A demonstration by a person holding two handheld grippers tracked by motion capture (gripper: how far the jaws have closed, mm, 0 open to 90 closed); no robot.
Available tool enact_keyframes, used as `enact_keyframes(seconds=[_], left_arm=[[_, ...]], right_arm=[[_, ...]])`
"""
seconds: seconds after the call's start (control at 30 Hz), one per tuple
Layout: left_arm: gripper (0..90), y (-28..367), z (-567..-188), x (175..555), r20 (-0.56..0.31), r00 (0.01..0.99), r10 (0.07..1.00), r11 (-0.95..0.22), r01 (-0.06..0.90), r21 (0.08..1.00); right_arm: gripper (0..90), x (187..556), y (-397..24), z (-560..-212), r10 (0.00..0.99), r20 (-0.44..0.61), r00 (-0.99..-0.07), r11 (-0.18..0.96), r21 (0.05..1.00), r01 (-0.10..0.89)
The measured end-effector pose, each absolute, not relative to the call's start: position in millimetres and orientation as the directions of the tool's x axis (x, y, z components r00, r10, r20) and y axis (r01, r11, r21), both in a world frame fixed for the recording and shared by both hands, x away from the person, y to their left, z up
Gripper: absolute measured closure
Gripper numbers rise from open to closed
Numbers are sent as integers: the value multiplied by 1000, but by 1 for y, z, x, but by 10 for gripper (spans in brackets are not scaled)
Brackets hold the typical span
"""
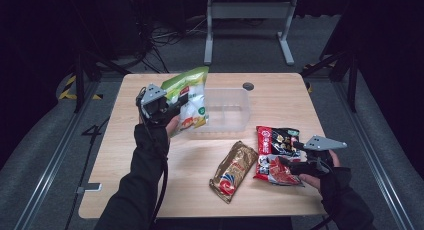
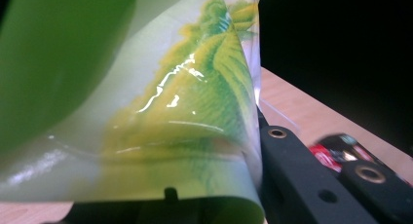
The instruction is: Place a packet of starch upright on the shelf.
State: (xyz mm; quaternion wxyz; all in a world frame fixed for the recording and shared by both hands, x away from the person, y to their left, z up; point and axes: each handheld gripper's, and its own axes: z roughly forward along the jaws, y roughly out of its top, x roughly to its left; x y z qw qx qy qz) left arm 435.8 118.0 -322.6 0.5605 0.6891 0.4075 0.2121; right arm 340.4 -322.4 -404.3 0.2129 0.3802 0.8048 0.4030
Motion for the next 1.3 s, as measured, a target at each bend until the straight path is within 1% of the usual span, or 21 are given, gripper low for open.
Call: enact_keyframes(seconds=[0.07,0.1,0.2,0.27,0.5,0.63,0.7,0.83,0.9,1.1,1.17,1.23,1.3], left_arm=[[849,116,-322,440,-165,569,805,-36,326,945],[849,111,-323,451,-160,543,824,-29,323,946],[850,106,-324,459,-154,509,847,-24,326,945],[849,102,-326,468,-170,483,859,-3,336,942],[849,89,-330,488,-148,403,903,-4,351,936],[849,85,-331,498,-165,352,921,28,363,931],[849,80,-333,503,-129,331,935,0,362,932],[849,68,-343,509,-139,291,947,20,378,925],[849,67,-345,509,-142,288,947,23,379,925],[849,66,-360,509,-190,251,949,85,377,922],[849,71,-362,507,-198,228,953,108,355,929],[849,73,-360,505,-178,201,963,107,320,941],[850,74,-360,504,-177,194,965,110,310,944]], right_arm=[[231,341,-322,-405,785,-37,-619,387,809,442],[230,341,-322,-405,786,-36,-617,384,811,442],[230,341,-322,-406,783,-38,-620,387,811,439],[230,341,-322,-407,785,-37,-618,385,810,441],[228,341,-323,-409,785,-37,-618,388,808,444],[224,340,-323,-409,785,-38,-618,389,806,445],[224,341,-323,-410,785,-37,-618,390,805,447],[224,340,-322,-410,782,-45,-621,402,799,448],[224,340,-321,-410,783,-48,-621,404,798,448],[223,340,-321,-411,777,-46,-628,407,799,444],[224,340,-321,-411,775,-44,-631,405,800,443],[223,340,-320,-412,775,-44,-631,406,799,444],[223,340,-319,-412,771,-45,-635,410,798,442]])
